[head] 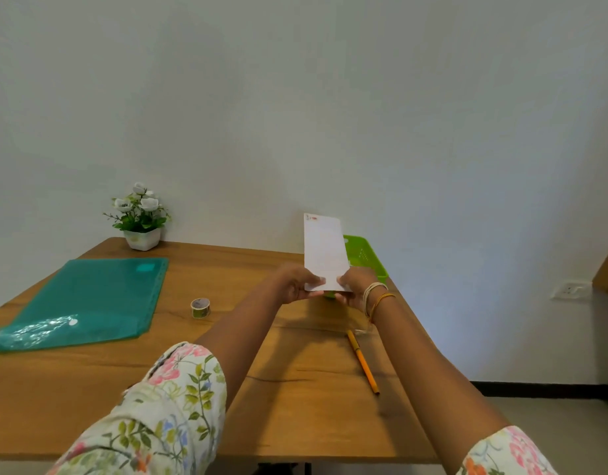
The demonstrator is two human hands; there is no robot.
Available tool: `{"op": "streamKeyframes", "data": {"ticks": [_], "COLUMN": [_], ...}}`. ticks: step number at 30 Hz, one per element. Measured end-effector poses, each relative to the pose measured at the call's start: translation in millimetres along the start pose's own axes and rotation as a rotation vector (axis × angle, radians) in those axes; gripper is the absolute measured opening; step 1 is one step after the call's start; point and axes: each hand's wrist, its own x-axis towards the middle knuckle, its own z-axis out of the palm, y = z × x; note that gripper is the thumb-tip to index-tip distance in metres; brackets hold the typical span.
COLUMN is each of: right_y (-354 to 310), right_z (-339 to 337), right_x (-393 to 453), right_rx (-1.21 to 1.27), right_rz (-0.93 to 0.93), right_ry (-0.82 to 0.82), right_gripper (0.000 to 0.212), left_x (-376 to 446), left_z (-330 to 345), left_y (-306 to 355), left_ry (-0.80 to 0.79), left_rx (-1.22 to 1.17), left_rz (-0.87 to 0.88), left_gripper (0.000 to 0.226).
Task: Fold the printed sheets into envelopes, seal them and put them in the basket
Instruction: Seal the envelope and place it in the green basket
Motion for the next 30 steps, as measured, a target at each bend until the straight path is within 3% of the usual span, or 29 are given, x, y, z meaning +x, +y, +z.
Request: {"op": "streamKeyframes", "data": {"ticks": [3, 5, 8, 12, 16, 19, 22, 25, 30], "right_y": [-13.8, -19.3, -23.4, -23.7, -15.8, -9.6, 0.6, 10.3, 31.7], "right_z": [-15.3, -23.7, -29.8, -32.4, -31.2, -30.9, -32.9, -31.9, -27.7], "right_x": [15.9, 30.3, 55.0, 89.0, 115.3, 111.0, 112.6, 106.9, 76.8], "right_rx": [0.070, 0.073, 0.029, -0.075, -0.421, -0.576, -0.624, -0.610, -0.330], "right_rz": [-0.058, -0.060, -0.053, -0.066, -0.164, -0.206, -0.220, -0.263, -0.396], "right_ry": [0.071, 0.098, 0.128, 0.211, 0.375, 0.401, 0.408, 0.430, 0.650], "right_gripper": [0.019, 0.017, 0.017, 0.017, 0.021, 0.031, 0.034, 0.033, 0.022], "left_x": [24.3, 37.5, 67.9, 91.6, 112.0, 123.5, 126.0, 122.4, 104.8], "left_z": [17.1, 24.1, 28.3, 33.3, 32.2, 30.4, 30.1, 31.1, 28.6], "left_y": [13.5, 20.4, 25.2, 26.4, 12.9, 2.5, -3.4, -8.2, -27.5], "left_ry": [-0.008, 0.016, 0.128, 0.133, 0.143, 0.173, 0.186, 0.192, 0.330], "left_rx": [-0.114, -0.144, -0.153, -0.062, 0.079, 0.236, 0.301, 0.374, 0.542], "left_rz": [0.039, 0.038, 0.071, 0.104, 0.161, 0.226, 0.290, 0.353, 0.535], "left_gripper": [0.030, 0.011, 0.017, 0.019, 0.017, 0.004, 0.015, 0.026, 0.029]}}
